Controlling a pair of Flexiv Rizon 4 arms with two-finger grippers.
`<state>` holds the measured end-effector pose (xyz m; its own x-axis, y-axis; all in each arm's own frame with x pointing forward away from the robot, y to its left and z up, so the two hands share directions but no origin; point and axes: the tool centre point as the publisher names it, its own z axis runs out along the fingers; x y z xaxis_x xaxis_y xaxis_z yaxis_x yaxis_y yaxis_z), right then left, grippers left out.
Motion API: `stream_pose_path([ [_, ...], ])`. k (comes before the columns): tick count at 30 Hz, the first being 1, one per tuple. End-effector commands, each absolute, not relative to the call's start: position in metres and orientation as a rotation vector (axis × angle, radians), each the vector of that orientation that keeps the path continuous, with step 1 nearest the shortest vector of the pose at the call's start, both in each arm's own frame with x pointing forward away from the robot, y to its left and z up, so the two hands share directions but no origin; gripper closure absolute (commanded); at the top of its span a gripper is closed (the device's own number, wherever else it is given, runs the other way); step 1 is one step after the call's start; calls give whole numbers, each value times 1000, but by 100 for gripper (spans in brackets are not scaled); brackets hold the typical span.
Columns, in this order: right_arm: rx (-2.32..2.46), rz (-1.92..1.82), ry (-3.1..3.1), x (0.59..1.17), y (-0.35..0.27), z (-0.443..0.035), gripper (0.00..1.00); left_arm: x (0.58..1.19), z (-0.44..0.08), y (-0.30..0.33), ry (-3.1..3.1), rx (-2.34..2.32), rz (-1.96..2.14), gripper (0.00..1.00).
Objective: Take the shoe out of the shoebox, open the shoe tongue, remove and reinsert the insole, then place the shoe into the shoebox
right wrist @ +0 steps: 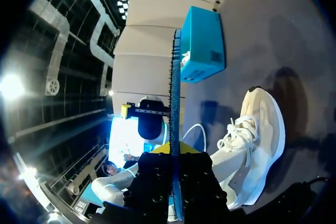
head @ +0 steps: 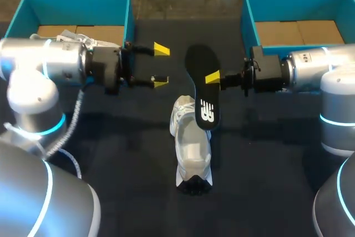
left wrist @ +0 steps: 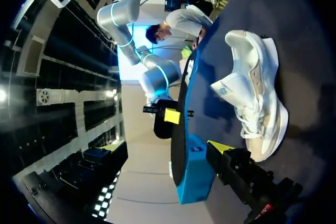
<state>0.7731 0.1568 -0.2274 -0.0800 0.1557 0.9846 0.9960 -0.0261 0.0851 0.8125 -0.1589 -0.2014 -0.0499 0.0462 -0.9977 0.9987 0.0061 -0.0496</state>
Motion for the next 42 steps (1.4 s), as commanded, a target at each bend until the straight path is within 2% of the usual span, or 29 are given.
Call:
stream_pose_path([
  [1, -1309, -1219, -1370, 772, 158, -228, 100, 809, -208, -180, 1219, 1090, -1226, 0],
  [4, -1309, -1219, -1370, 772, 158, -228, 100, 812, -211, -190, 1231, 1086, -1207, 0],
  [9, -1309, -1219, -1370, 772, 158, -228, 100, 816, -221, -208, 1235, 1110, -1166, 7],
  [11, -1309, -1219, -1370, 772, 158, -228, 100, 818, -223, -214, 1237, 1108, -1169, 18],
  [16, -1309, -1219, -1370, 772, 158, -228, 100, 821, -226, -225, 1232, 1099, -1144, 21],
  [22, -1309, -1219, -1370, 772, 158, -228, 100, 825, -226, -233, 1224, 1071, -1138, 42],
  [26, -1309, -1219, -1370, 772, 158, -228, 100, 827, -228, -239, 1222, 1067, -1123, 53],
  [32, -1309, -1219, -1370, 772, 158, -228, 100, 830, -229, -245, 1219, 1067, -1114, 57],
  [35, -1309, -1219, -1370, 772, 158, -228, 100, 831, -228, -247, 1217, 1065, -1117, 67],
  [40, -1309, -1219, -1370, 772, 158, -228, 100, 831, -230, -249, 1217, 1066, -1119, 76],
  [41, -1309, -1219, -1370, 772, 158, -228, 100, 831, -231, -250, 1218, 1068, -1119, 81],
  [42, -1309, -1219, -1370, 772, 158, -228, 100, 832, -231, -250, 1219, 1069, -1119, 95],
])
